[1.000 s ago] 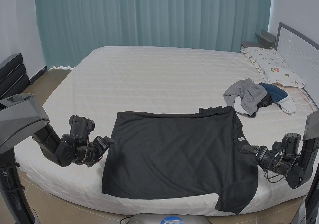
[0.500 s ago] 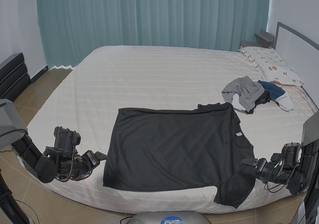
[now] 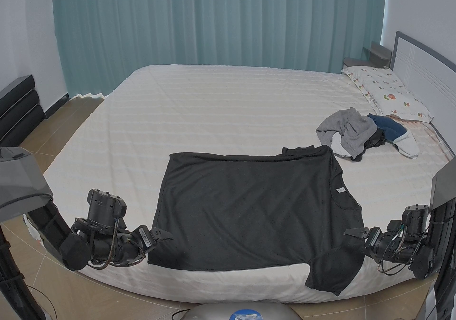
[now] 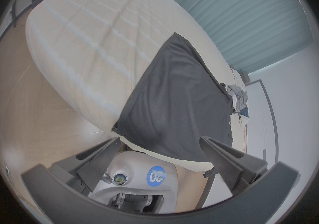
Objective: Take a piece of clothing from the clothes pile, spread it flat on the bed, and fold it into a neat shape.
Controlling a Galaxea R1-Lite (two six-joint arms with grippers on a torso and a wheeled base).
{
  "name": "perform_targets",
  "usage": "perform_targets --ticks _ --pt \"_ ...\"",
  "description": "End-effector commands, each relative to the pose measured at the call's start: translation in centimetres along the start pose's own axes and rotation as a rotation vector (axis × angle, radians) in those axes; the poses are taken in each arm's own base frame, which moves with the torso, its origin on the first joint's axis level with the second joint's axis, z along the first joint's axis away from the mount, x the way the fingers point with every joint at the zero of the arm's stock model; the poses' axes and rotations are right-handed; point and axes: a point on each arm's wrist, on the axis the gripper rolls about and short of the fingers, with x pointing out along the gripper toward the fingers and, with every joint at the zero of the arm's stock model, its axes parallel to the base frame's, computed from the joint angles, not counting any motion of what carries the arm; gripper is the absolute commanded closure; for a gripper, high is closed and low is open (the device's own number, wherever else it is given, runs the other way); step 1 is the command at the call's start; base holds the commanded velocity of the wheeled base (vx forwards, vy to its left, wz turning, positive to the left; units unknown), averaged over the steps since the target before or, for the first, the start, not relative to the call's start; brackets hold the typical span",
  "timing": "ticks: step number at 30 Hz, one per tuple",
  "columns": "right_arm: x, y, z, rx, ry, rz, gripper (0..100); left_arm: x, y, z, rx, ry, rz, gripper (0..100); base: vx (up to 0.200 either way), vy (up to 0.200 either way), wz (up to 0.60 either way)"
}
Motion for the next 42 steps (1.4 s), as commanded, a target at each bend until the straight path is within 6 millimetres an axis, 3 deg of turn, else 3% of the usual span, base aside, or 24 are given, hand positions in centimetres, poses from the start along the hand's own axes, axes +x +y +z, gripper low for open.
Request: perform_targets --ticks 1,6,10,17,22,42 --pt "-0.2 -0.2 -0.2 0.005 0.008 -0.006 0 1.3 1.7 -0.9 0.043 0.048 0.063 0 0.000 0.000 0.00" --pt "-0.1 -0.2 -0.3 0.005 0.012 -0.006 0 1.1 3.1 -0.4 0.152 0.062 0.079 0 0.000 0.000 0.00" --pt "0.1 -0.4 -0.5 0.001 0.025 -0.018 0 2.2 3.3 -0.4 0.177 0.090 0.063 0 0.000 0.000 0.00" --pt "0.4 -0.7 -0.5 0.008 0.029 -0.024 0 4.1 3.4 0.3 0.215 -0.007 -0.016 0 0.000 0.000 0.00" --pt "0.4 -0.5 -0.8 0.001 0.043 -0.023 0 5.5 4.4 -0.2 0.360 -0.015 -0.007 0 0.000 0.000 0.00" --pt "0.6 -0.6 -0.9 0.010 0.049 -0.024 0 8.2 3.5 2.7 0.368 -0.110 -0.047 0 0.000 0.000 0.00"
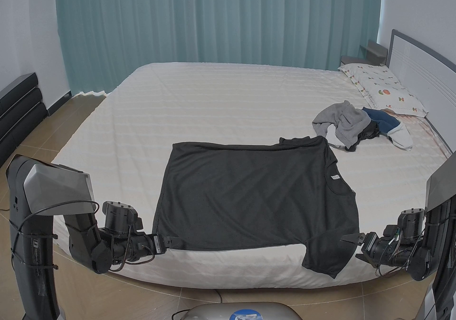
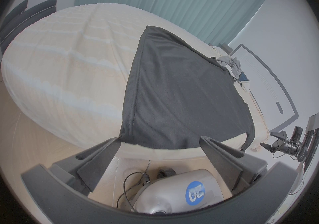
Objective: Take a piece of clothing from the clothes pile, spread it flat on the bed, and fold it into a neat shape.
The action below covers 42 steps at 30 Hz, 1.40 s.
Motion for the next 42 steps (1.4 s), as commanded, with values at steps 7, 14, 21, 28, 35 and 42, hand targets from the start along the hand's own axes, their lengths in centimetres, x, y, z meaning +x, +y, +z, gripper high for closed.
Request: perform_targets --ticks 7,14,21,28,35,42 --pt "0.0 -0.1 -0.1 0.001 0.001 0.001 0 0.8 0.6 0.3 0.001 -0.005 0.009 0 0.000 0.000 0.00" --pt "0.0 -0.1 -0.1 0.002 0.003 -0.001 0 0.7 1.4 0.9 -0.003 -0.025 0.011 0 0.000 0.000 0.00" --pt "0.1 -0.2 -0.1 0.004 0.006 -0.004 0 0.7 0.6 0.2 0.018 0.002 -0.015 0 0.000 0.000 0.00" --pt "0.1 -0.1 -0.2 0.002 0.008 -0.003 0 1.2 0.1 0.2 0.026 0.002 -0.030 0 0.000 0.000 0.00" --pt "0.2 -0.2 -0.2 0.004 0.011 -0.006 0 1.3 0.2 0.1 0.028 0.005 -0.025 100 0.000 0.000 0.00" --pt "0.2 -0.2 -0.2 0.000 0.006 -0.005 0 0.2 0.7 -0.8 0.008 0.006 -0.004 100 0.000 0.000 0.00"
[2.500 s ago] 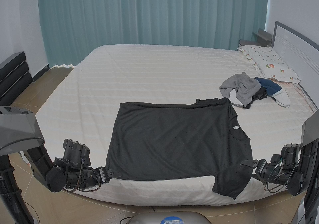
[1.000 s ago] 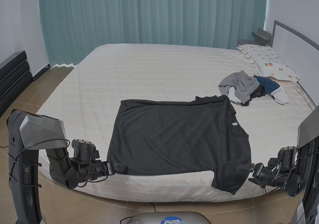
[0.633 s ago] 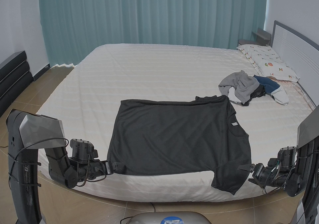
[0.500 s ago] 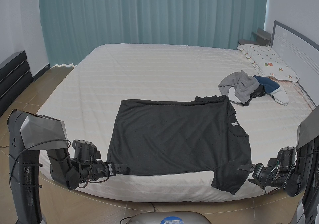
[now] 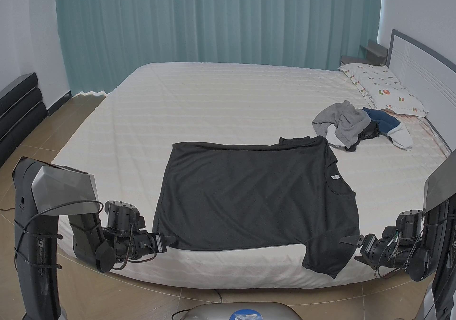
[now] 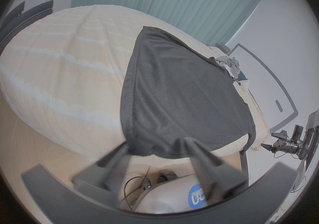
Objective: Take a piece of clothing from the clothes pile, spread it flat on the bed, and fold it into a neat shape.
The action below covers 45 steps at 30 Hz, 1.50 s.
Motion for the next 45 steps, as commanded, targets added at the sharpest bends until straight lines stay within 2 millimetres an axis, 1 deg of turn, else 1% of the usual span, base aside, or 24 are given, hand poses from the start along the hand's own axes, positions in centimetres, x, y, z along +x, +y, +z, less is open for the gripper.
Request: perform_targets --ticks 1,5,11,12,14,16,17,20,22,25,30,42,43,45 --pt "0.0 0.0 0.1 -0.005 -0.009 0.004 0 -0.7 0.3 -0.7 -0.011 0.009 0.011 100 0.000 0.000 0.00" --pt "0.3 0.1 0.4 -0.014 -0.029 0.007 0 -1.0 0.2 -0.7 -0.005 -0.016 0.002 100 0.000 0.000 0.00" --pt "2.0 -0.2 2.0 -0.031 -0.105 0.005 0 -1.1 -0.2 0.1 -0.096 -0.096 -0.033 100 0.000 0.000 0.00" --pt "2.6 -0.4 2.7 -0.032 -0.144 -0.012 0 -1.2 -0.2 0.2 -0.112 -0.111 -0.038 100 0.000 0.000 0.00" --pt "3.2 -0.8 3.1 -0.032 -0.165 -0.024 0 -1.5 -0.2 0.2 -0.120 -0.115 -0.040 100 0.000 0.000 0.00" --pt "3.2 -0.8 3.1 -0.032 -0.165 -0.024 0 -1.5 -0.2 0.2 -0.120 -0.115 -0.040 100 0.000 0.000 0.00" --pt "3.8 -0.9 3.4 -0.035 -0.174 -0.025 0 -1.6 -0.1 0.1 -0.122 -0.113 -0.034 100 0.000 0.000 0.00" --pt "3.9 -0.8 3.6 -0.038 -0.185 -0.019 0 -1.7 -0.2 0.1 -0.123 -0.116 -0.032 100 0.000 0.000 0.00" --pt "4.2 -0.8 4.5 -0.052 -0.219 -0.008 0 -1.6 -0.1 0.0 -0.125 -0.115 -0.023 100 0.000 0.000 0.00" --pt "4.6 -1.0 5.0 -0.071 -0.234 -0.007 0 -1.6 -0.1 0.0 -0.128 -0.117 -0.024 100 0.000 0.000 0.00" --pt "5.7 -1.6 5.2 -0.097 -0.234 -0.019 0 -1.6 -0.1 0.0 -0.134 -0.117 -0.025 100 0.000 0.000 0.00" --pt "7.0 -2.2 5.4 -0.126 -0.246 -0.032 0 -1.6 -0.1 -0.1 -0.138 -0.113 -0.021 100 0.000 0.000 0.00" --pt "7.1 -2.3 5.4 -0.134 -0.242 -0.036 100 -1.6 -0.1 -0.1 -0.138 -0.113 -0.021 100 0.000 0.000 0.00" --pt "7.3 -2.6 5.2 -0.153 -0.236 -0.045 100 -1.6 -0.1 -0.1 -0.138 -0.113 -0.021 100 0.000 0.000 0.00"
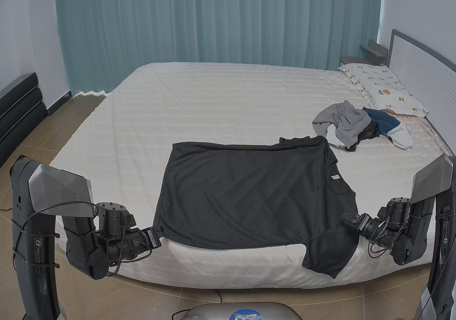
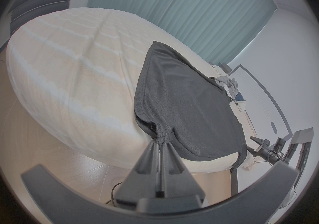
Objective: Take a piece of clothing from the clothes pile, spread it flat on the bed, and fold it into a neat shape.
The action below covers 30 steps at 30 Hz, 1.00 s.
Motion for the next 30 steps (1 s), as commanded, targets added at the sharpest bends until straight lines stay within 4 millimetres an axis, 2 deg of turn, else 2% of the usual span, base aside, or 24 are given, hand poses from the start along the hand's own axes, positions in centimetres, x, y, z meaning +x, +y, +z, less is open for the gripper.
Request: perform_targets --ticks 1,4,9,15,21,22,26,30 --pt "0.3 -0.4 -0.4 -0.012 0.008 -0.006 100 0.0 0.0 0.0 0.000 -0.001 0.000 100 0.000 0.000 0.00" --pt "0.6 -0.2 0.0 -0.022 -0.009 0.006 100 0.0 0.0 0.1 0.000 -0.003 0.000 100 0.000 0.000 0.00" --pt "2.8 0.3 2.3 -0.040 -0.126 0.002 100 0.2 0.0 0.5 -0.029 -0.025 0.006 100 0.000 0.000 0.00" --pt "4.0 1.0 3.8 -0.049 -0.177 0.025 100 0.3 0.0 0.9 -0.055 -0.056 0.024 100 0.000 0.000 0.00" --pt "4.5 1.0 3.9 -0.054 -0.178 0.034 100 0.4 0.1 0.8 -0.059 -0.056 0.027 100 0.000 0.000 0.00" --pt "4.5 0.9 3.6 -0.053 -0.165 0.036 0 0.4 0.1 0.8 -0.059 -0.056 0.027 100 0.000 0.000 0.00" --pt "4.4 0.6 3.4 -0.050 -0.165 0.039 0 0.4 0.1 0.8 -0.059 -0.055 0.028 100 0.000 0.000 0.00" --pt "2.7 0.0 3.6 -0.035 -0.137 0.046 0 0.4 0.2 0.8 -0.061 -0.056 0.029 100 0.000 0.000 0.00"
